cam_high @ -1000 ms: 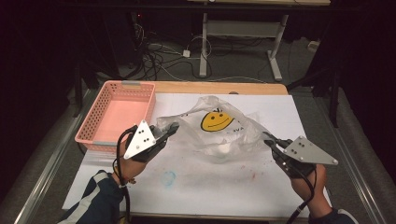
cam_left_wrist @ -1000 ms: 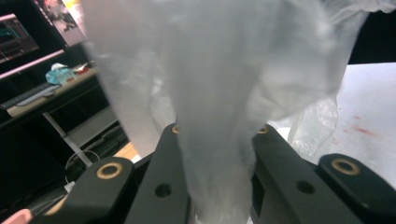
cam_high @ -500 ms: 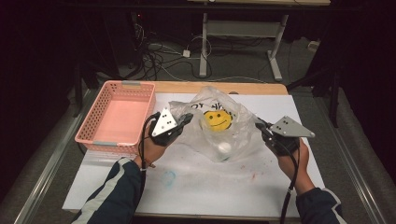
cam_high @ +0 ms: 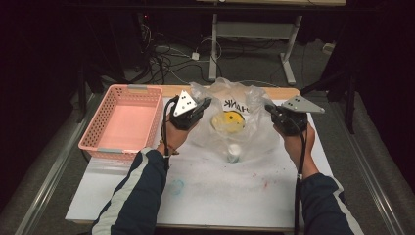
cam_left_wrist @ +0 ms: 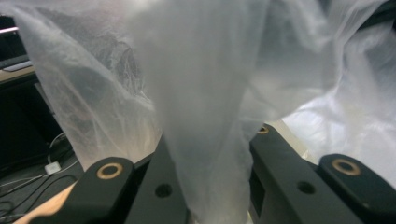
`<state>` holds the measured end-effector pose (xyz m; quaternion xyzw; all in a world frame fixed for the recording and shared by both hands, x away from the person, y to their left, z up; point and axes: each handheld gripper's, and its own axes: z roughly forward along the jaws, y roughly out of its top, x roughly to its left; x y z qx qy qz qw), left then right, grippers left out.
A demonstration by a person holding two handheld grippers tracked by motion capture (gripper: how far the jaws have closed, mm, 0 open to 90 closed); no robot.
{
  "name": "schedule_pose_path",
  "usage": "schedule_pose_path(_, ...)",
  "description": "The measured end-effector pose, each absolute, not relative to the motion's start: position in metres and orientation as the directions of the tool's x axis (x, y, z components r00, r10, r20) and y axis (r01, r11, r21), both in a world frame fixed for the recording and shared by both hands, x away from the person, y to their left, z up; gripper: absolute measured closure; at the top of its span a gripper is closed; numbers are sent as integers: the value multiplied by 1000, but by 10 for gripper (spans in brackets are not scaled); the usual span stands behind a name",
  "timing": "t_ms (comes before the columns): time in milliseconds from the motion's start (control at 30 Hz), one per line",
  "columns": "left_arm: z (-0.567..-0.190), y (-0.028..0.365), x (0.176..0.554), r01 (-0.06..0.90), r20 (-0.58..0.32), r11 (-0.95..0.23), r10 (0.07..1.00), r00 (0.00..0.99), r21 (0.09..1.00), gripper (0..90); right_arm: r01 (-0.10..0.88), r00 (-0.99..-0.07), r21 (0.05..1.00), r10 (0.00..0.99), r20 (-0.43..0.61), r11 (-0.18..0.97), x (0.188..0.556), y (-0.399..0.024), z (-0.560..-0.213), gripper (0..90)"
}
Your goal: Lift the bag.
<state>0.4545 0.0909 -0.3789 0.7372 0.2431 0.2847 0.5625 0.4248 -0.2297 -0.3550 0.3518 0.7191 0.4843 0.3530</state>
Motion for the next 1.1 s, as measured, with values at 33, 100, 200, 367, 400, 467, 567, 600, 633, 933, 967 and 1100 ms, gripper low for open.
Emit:
schedule_pose_path(33, -373, 90, 455, 31, 145, -240, 678, 721, 970, 860, 165, -504, 948, 849, -156, 272, 425, -229, -352, 900)
schedule_pose_path(100, -363, 88, 453, 6, 160, -238, 673, 722, 971, 860, 153, -511, 955, 847, -145, 256, 425, -226, -343, 900)
schedule_pose_path(200, -348, 87, 448, -24, 173, -227, 665, 727, 974, 861, 124, -509, 959, 846, -159, 254, 420, -221, -328, 900)
schedule_pose_path(367, -322, 87, 441, -75, 199, -210, 666, 719, 975, 861, 85, -504, 967, 847, -167, 241, 414, -217, -301, 900)
schedule_pose_path(400, -319, 87, 440, -80, 198, -205, 665, 720, 976, 861, 76, -505, 968, 846, -171, 241, 412, -217, -295, 900)
schedule_pose_path(467, -308, 88, 438, -99, 204, -193, 666, 718, 976, 861, 62, -499, 971, 850, -169, 229, 408, -217, -283, 900)
schedule_pose_path(567, -295, 89, 434, -121, 222, -195, 662, 716, 973, 861, 23, -487, 975, 855, -181, 220, 402, -218, -267, 900)
schedule_pose_path(600, -291, 89, 433, -129, 224, -190, 663, 715, 973, 861, 15, -487, 977, 855, -180, 214, 400, -218, -262, 900)
schedule_pose_path(633, -287, 90, 433, -134, 226, -187, 663, 713, 973, 861, 8, -488, 978, 854, -179, 210, 399, -218, -257, 900)
schedule_pose_path(933, -284, 89, 435, -129, 241, -214, 660, 712, 968, 859, -10, -468, 977, 862, -194, 214, 397, -219, -246, 900)
schedule_pose_path(967, -286, 89, 436, -125, 240, -217, 662, 710, 968, 858, -7, -465, 976, 863, -197, 219, 399, -219, -249, 900)
schedule_pose_path(1100, -295, 86, 440, -98, 234, -234, 677, 697, 967, 852, 22, -462, 973, 865, -196, 232, 407, -217, -264, 900)
